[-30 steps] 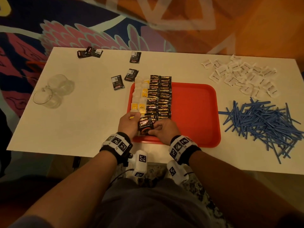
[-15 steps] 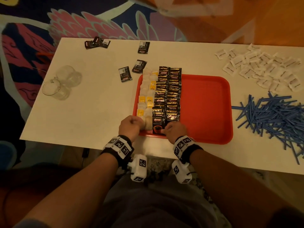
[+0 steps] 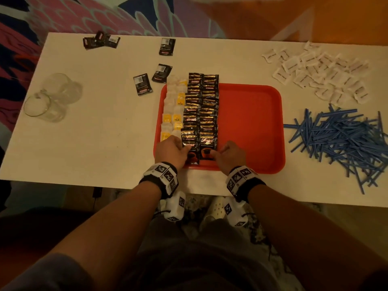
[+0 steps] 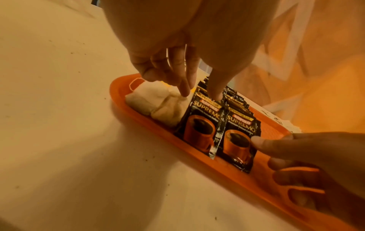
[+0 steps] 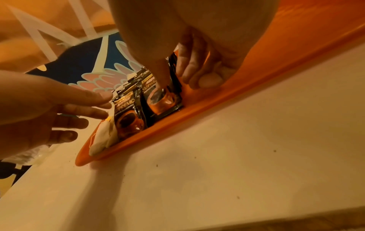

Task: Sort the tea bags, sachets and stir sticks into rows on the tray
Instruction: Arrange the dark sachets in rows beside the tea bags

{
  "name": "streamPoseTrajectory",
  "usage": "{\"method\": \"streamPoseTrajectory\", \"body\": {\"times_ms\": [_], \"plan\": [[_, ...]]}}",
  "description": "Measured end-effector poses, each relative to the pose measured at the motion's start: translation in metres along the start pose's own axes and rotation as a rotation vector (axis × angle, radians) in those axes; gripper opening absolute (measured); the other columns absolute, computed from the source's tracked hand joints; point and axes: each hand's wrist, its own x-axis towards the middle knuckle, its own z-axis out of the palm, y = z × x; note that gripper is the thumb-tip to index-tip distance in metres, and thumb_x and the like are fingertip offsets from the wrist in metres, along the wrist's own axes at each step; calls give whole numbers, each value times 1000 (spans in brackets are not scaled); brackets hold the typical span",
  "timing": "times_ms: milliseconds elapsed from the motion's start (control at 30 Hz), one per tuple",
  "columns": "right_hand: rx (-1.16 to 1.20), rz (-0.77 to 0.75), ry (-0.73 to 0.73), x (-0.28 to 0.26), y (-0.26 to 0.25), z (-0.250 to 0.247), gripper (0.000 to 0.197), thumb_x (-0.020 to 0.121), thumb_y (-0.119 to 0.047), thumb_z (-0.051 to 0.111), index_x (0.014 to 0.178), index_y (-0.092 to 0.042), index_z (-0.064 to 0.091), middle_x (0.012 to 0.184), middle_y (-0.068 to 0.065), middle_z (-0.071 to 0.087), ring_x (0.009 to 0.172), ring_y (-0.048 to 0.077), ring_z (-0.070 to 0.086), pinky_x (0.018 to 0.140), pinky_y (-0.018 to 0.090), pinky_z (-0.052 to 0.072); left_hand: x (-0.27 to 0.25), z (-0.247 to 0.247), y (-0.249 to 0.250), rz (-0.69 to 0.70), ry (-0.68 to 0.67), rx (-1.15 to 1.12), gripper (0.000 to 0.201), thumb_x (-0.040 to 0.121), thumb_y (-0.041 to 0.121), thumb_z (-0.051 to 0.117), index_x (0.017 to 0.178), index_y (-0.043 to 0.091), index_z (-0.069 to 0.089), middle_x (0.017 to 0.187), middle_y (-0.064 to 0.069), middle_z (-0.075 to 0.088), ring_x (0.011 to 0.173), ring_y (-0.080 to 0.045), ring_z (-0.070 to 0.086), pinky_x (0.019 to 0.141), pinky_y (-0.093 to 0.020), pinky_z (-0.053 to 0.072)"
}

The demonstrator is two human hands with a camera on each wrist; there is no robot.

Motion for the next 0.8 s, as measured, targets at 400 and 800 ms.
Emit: {"method": "streamPoseTrajectory", "body": {"times_ms": [400,800], "plan": [[-34,-47,-44,11,-3,2,27,86,-36,71,98,-20,52,87,-3,62,69,5,53,51,18,37,3,14,7,21,20,56,42,92,26,68,133,15,59,118,-6,71,113,-24,62,84,-23,40],[-45,-86,-86,7,-15,-27,29,88,-41,67,97,-21,48,91,0,62,74,12,56,56,25,41,4,2,1,-18,34,-41,44,93,28,66,134,17,57,124,-8,65,113,-27,60,98,-39,50]]}}
